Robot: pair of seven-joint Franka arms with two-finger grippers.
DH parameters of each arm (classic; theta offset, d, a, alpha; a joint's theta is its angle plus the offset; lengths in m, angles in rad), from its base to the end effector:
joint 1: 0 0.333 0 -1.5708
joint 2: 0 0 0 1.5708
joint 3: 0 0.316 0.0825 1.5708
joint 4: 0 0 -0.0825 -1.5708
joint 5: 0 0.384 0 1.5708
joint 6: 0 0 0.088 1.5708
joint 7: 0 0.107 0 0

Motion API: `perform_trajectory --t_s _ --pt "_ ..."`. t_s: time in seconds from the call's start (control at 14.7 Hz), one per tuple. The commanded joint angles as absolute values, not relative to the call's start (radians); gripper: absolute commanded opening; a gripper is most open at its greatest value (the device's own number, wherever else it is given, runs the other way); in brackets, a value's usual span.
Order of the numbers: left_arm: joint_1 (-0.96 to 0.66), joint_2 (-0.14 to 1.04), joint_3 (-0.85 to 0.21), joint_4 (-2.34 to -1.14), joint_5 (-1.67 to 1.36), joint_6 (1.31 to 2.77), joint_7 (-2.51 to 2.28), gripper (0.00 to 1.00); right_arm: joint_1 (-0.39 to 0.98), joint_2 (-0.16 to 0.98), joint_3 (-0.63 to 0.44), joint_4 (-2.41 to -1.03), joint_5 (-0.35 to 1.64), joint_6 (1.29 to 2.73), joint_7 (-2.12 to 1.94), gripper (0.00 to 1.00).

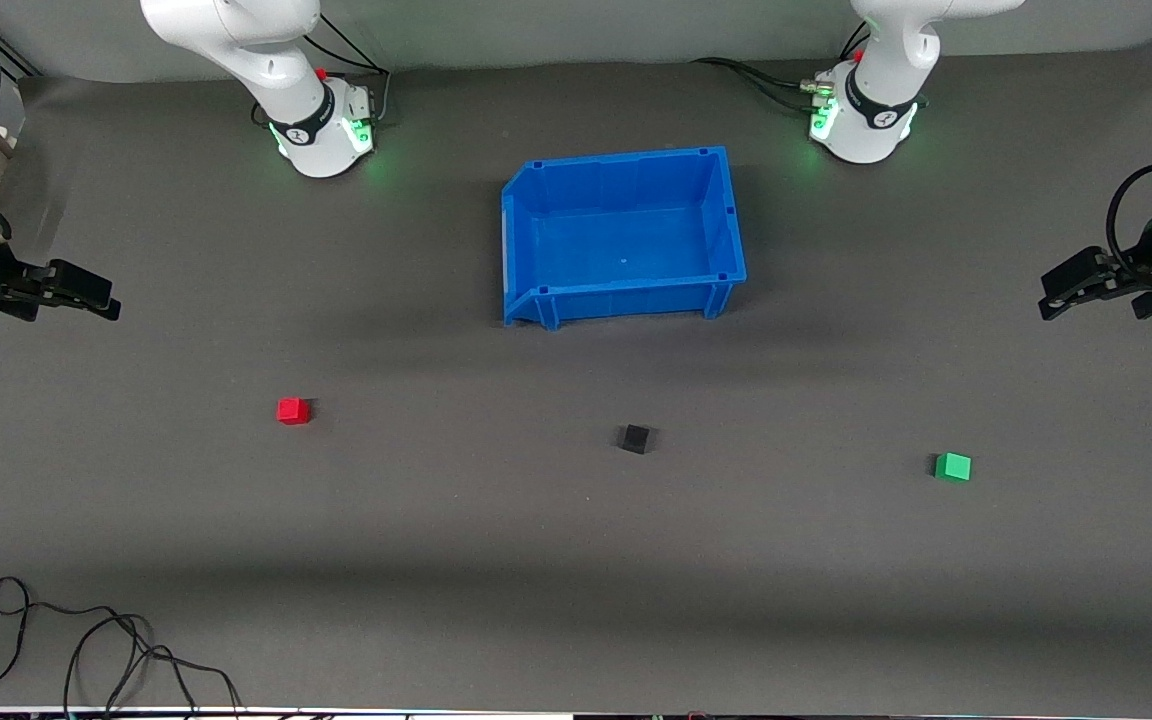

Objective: Attach green and red cubes to black cube
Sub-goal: 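Reach the right gripper to the red cube while the left reaches green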

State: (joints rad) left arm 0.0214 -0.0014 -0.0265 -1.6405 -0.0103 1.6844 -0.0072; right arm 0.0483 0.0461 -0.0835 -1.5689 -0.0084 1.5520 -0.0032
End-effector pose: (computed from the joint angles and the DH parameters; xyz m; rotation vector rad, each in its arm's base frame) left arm 0.5635 -0.0039 0.6023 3.1303 0.0048 0.0708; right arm 0.5649 -0.0197 0.5981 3.1286 -0.0499 -0.0987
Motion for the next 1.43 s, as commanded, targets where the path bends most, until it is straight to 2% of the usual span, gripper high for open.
perform_trajectory --t_s 0.0,0.41,0.61,0.68,0.75,0.95,1.09,1.36 --pt "0.020 -0.006 -0.023 -1.632 0.003 1.669 -0.020 1.00 0.038 0.060 -0.080 -1.542 -0.002 1.545 0.014 1.00" --pt "0.020 0.006 -0.025 -1.637 0.025 1.667 -0.026 1.00 0.037 0.075 -0.078 -1.534 -0.002 1.548 0.014 1.00" --pt "0.028 0.063 -0.020 -1.646 0.023 1.689 -0.012 1.00 0.040 0.097 -0.078 -1.534 -0.002 1.565 0.014 1.00" --pt "0.029 0.087 -0.015 -1.647 0.023 1.701 -0.027 0.92 0.038 0.106 -0.078 -1.532 -0.002 1.569 0.015 1.00" --pt "0.029 0.110 -0.012 -1.647 0.025 1.712 -0.046 0.90 0.037 0.107 -0.078 -1.532 0.011 1.572 0.015 1.00" --pt "0.044 0.191 -0.014 -1.652 0.025 1.795 -0.098 0.92 0.032 0.117 -0.080 -1.534 0.029 1.586 0.058 1.00" --pt "0.045 0.259 -0.014 -1.660 0.025 1.856 -0.110 0.98 0.034 0.115 -0.081 -1.535 0.043 1.611 0.197 1.00" --pt "0.043 0.391 -0.015 -1.700 0.025 2.040 -0.062 0.96 0.031 0.118 -0.086 -1.542 0.054 1.606 0.408 1.00"
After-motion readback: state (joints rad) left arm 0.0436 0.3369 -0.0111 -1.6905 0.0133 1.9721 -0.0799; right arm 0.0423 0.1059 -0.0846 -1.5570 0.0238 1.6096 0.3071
